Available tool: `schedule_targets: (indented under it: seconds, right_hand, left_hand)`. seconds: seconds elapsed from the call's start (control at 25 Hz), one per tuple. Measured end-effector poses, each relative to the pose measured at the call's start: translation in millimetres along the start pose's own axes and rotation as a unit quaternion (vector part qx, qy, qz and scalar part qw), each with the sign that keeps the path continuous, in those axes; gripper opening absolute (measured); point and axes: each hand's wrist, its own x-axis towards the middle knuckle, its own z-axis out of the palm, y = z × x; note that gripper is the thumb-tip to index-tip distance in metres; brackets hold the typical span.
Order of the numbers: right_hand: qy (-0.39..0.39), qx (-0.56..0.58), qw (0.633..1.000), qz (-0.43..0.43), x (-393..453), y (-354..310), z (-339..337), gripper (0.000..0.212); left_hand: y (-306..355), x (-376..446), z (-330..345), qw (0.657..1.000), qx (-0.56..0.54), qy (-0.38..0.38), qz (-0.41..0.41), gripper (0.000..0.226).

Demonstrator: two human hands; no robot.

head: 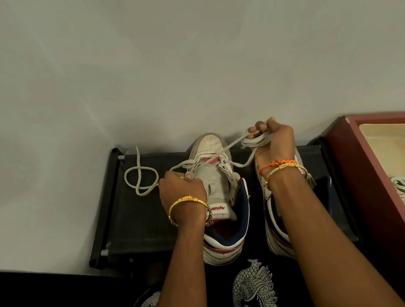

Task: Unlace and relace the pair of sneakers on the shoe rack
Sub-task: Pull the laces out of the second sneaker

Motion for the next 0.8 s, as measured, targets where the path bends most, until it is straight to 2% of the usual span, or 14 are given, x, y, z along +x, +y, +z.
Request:
schedule_targets:
  seconds: [0.04,0.08,0.16,0.2,0.24,0.28,0.32,0.4,0.48,0.6,0.72,0.8]
  right_hand:
    - [-0.014,-0.123,0.992,-0.031,-2,7,3,0.021]
    - [-0.037,-0.299,0.95,-0.082,-5,16,4,0.017]
    - [-0.119,-0.608,0.772,-0.143,-8,36,1,0.008]
    - [-0.168,-0.7,0.682,-0.127,-7,45,0,0.013]
    - [-0.199,-0.762,0.608,-0.101,-7,52,1,0.018]
    - [-0.211,-0.797,0.559,-0.082,-8,57,4,0.022]
    - [-0.212,-0.815,0.535,-0.073,-10,59,8,0.025]
    - [-0.202,-0.816,0.536,-0.075,-11,63,9,0.028]
    - [-0.18,-0.795,0.573,-0.083,-11,64,7,0.027]
    - [-0.13,-0.729,0.669,-0.069,-10,55,1,0.021]
    - [-0.054,-0.67,0.733,-0.102,-12,42,-7,0.015]
    - [0.026,-0.547,0.826,-0.135,-12,26,-9,0.017]
  left_hand:
    - [-1,0,0,1.0,0.0,0.0,0.001,0.021]
    - [-1,0,0,1.0,-0.001,0.0,0.003,0.02]
    - [-2,1,1,1.0,-0.003,0.0,0.005,0.019]
    - [-2,1,1,1.0,-0.003,-0.001,0.006,0.018]
    - [-2,1,1,1.0,-0.001,-0.002,0.007,0.018]
    - [-1,1,1,1.0,0.001,-0.003,0.007,0.019]
    - [-1,1,1,1.0,0.003,-0.004,0.007,0.019]
    - [-1,2,2,1.0,0.003,-0.005,0.009,0.019]
    - [-3,2,2,1.0,0.001,-0.004,0.011,0.018]
    - [-2,2,1,1.0,0.0,0.001,0.011,0.019]
    - [0,2,0,1.0,-0.004,0.002,-0.005,0.019]
    - [0,4,0,1.0,-0.012,-0.001,-0.013,0.017]
